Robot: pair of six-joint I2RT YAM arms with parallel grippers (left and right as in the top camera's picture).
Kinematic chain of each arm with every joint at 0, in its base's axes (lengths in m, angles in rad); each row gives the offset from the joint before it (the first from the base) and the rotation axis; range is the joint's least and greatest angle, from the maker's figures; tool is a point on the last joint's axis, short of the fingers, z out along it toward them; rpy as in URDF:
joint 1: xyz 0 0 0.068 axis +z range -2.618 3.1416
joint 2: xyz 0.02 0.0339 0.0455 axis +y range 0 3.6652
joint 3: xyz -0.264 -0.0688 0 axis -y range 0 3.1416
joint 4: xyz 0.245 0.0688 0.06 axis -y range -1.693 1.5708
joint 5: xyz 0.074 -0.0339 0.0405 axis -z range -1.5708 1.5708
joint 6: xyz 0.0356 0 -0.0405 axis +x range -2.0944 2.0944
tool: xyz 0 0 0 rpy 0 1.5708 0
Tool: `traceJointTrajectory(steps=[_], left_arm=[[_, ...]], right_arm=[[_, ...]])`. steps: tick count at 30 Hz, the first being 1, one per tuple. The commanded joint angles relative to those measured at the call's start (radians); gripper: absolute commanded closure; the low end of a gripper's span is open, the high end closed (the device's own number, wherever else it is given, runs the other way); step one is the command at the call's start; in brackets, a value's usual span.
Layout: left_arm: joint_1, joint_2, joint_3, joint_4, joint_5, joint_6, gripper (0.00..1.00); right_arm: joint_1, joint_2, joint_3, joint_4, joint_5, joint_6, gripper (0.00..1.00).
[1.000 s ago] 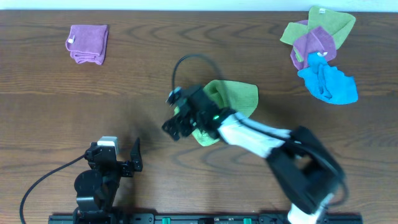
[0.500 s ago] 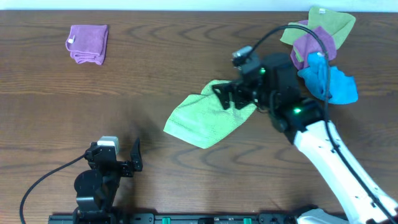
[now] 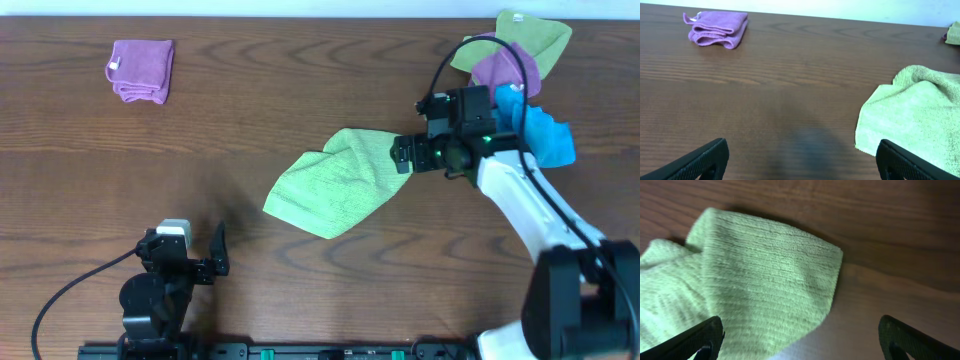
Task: Fold the cloth
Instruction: 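Lay the green cloth down at table center with the right gripper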
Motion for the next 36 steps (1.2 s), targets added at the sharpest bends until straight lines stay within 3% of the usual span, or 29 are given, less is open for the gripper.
traceJointTrajectory(steps=[1,7,10,13,15,16,23,36], left_arm=[[0.000,-0.007,-0.022,-0.002,-0.010,-0.003,0.05],[0.000,-0.007,-0.022,-0.002,-0.010,-0.003,0.05],[0.000,-0.007,-0.022,-0.002,-0.010,-0.003,0.05],[0.000,-0.007,-0.022,-0.002,-0.010,-0.003,0.05],[0.000,-0.007,-0.022,-0.002,-0.010,-0.003,0.05],[0.000,-0.007,-0.022,-0.002,-0.010,-0.003,0.05],[0.000,-0.007,-0.022,-0.002,-0.010,-0.003,0.05],[0.000,-0.007,-0.022,-0.002,-0.010,-0.003,0.04]], right_arm=[[-0.004,0.064,-0.007,0.033,-0.033,-0.016,0.01],[-0.005,0.154,-0.007,0.085,-0.034,-0.013,0.01],[-0.004,0.183,-0.007,0.112,-0.060,-0.006,0.10],[-0.004,0.202,-0.007,0.138,-0.121,0.006,0.33],[-0.004,0.207,-0.007,0.161,-0.152,0.039,0.86],[-0.004,0.207,-0.006,0.174,-0.172,0.051,0.99],[-0.006,0.167,0.147,0.163,-0.311,0.085,0.99],[-0.002,0.117,0.718,-0.267,0.159,-0.043,0.99]])
